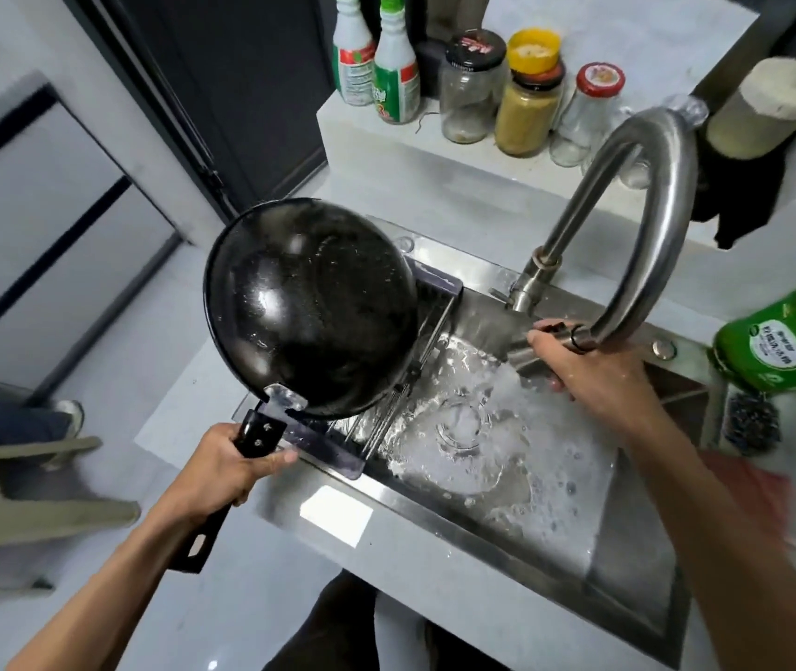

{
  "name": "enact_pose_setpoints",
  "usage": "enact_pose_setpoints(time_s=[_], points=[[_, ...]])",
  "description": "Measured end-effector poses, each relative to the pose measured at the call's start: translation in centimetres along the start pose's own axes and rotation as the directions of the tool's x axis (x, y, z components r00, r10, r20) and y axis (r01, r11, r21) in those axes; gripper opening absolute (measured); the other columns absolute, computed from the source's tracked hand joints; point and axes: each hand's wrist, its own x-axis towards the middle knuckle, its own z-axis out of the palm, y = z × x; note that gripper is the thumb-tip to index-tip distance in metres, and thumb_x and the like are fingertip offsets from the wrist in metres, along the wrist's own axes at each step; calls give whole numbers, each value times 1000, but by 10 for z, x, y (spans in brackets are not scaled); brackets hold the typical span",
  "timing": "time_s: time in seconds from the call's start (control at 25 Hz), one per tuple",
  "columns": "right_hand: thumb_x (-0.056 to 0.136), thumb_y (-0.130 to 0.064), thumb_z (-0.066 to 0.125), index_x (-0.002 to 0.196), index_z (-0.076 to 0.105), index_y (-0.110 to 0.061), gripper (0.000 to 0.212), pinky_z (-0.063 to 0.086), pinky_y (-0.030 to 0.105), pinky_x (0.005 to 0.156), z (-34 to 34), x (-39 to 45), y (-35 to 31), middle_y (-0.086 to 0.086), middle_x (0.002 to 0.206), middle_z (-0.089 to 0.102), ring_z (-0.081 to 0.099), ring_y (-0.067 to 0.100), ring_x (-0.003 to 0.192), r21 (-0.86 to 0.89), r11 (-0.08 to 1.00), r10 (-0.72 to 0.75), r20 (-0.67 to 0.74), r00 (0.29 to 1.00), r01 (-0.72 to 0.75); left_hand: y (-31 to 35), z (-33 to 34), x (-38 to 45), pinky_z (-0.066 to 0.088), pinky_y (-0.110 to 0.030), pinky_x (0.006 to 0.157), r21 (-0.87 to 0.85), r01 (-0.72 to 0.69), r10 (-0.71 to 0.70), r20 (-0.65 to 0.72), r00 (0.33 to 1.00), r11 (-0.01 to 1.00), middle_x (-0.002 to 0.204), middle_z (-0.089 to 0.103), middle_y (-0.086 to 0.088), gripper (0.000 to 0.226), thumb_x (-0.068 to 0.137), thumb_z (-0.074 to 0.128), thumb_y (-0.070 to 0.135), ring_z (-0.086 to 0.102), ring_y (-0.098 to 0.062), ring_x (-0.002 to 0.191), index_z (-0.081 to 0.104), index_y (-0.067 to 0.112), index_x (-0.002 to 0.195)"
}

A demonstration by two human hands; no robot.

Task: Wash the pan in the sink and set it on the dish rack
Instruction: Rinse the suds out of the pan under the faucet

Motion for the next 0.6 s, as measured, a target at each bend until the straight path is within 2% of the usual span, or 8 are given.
enact_pose_setpoints(time_s=[0.08,0.16,0.24,0.32,0.4,0.52,0.56,0.6], points=[[98,-31,63,107,70,-27,12,51,19,55,19,4,-11,-7,75,70,64,2,60,99,994,-53,32,998,50,-1,-10,14,29,-25,43,-7,10,-10,-8,1000,1000,55,35,-5,31,74,83,16,32,-18,46,56,6,62],[100,-26,60,106,67,-28,9,49,12,54,42,13,-21,-12,74,70,63,-5,59,164,983,-89,57,994,78,2,-20,27,30,-24,41,0,13,-13,-11,1000,1000,52,36,-3,21,75,82,14,33,-18,45,67,14,61],[101,-26,59,105,66,-25,9,48,11,56,60,21,-34,-13,71,68,62,-7,59,192,977,-104,52,993,93,8,-29,39,30,-23,41,15,14,-14,-5,1000,1000,48,37,1,30,76,81,13,34,-16,43,65,22,53],[102,-22,57,100,61,-27,7,46,6,53,77,34,-48,-14,73,63,59,-11,55,213,970,-137,72,988,119,9,-40,54,30,-24,42,4,20,-20,-12,1000,1000,48,36,0,37,77,81,13,33,-16,43,56,17,50],[101,-29,57,94,58,-39,12,49,11,55,94,46,-57,-12,74,66,59,-4,56,186,976,-133,81,988,116,8,-49,69,30,-24,40,2,18,-18,-25,1000,1000,51,36,-5,37,76,82,15,33,-17,42,51,10,58],[100,-39,56,90,59,-46,12,56,34,65,114,62,-62,3,82,69,65,19,70,106,987,-131,90,987,121,4,-59,85,31,-24,39,7,10,-10,-32,999,1000,50,38,-9,39,75,83,19,34,-19,41,48,4,65],[99,-40,56,89,58,-48,13,56,34,65,117,65,-65,3,80,69,67,21,72,101,987,-133,85,987,125,3,-60,87,31,-24,39,1,2,-2,-34,999,1000,49,38,-10,40,75,83,19,34,-20,41,47,5,65],[99,-39,57,88,58,-48,14,56,28,61,119,69,-68,-1,77,68,68,18,70,117,985,-137,70,988,128,2,-62,89,31,-24,39,-8,-8,7,-33,999,1000,49,38,-10,40,75,83,19,34,-20,41,47,6,63]])
